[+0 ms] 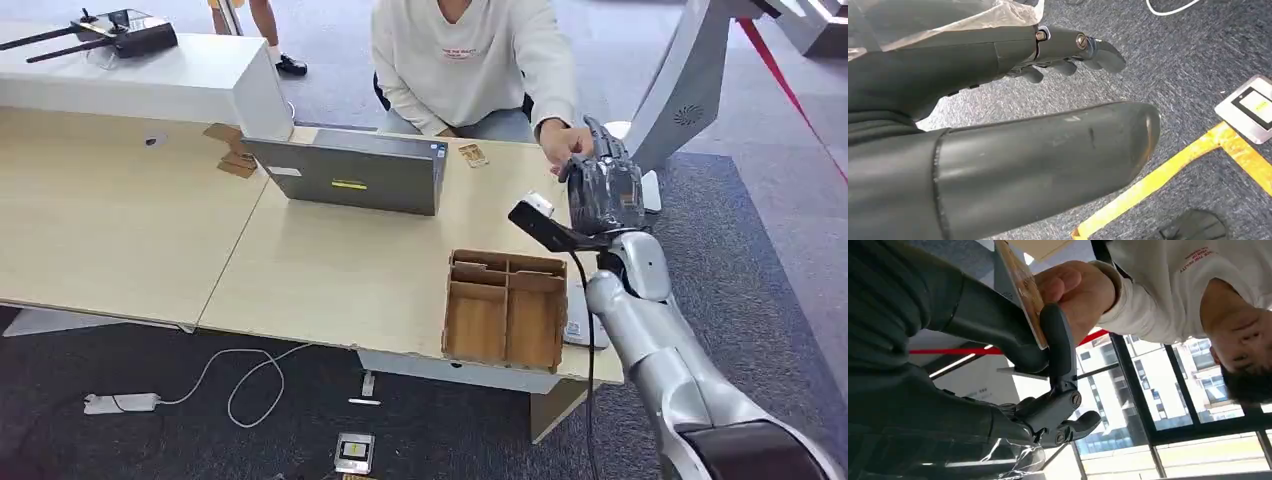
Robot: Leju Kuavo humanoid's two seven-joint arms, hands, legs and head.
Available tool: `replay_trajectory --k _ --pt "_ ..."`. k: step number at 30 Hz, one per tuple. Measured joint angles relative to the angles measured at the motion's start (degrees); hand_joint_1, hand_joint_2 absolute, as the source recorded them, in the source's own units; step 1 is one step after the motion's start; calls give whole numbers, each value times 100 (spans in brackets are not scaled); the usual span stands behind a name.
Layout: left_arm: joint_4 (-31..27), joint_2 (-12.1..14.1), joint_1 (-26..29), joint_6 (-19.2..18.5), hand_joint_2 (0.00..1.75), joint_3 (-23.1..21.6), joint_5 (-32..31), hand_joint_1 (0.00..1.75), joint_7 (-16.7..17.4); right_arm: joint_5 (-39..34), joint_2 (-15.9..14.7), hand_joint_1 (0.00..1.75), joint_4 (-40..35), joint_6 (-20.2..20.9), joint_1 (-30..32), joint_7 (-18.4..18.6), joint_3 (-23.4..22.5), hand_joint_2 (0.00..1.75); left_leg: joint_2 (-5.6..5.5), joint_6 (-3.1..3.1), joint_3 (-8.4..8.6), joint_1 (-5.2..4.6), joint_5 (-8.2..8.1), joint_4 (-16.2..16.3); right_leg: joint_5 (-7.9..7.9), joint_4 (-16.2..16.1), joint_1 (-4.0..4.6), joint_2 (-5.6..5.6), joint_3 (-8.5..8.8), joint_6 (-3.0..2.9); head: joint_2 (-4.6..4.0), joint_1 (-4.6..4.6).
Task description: Pass the card to the sensor for recognition and then transmit it.
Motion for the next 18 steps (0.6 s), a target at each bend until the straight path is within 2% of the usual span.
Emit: replay_trajectory --k 10,18 --pt "0 -4 59 81 0 0 107 0 -26 -569 -107 175 -24 118 -4 -179 -142 175 0 0 1 0 0 3 1 -1 -1 0 0 0 0 -2" --pt "2 -2 166 166 0 33 396 0 -122 -1469 -553 175 -405 568 135 -378 -527 175 -1 1 0 -3 -1 4 0 -3 -4 0 -1 1 0 -2"
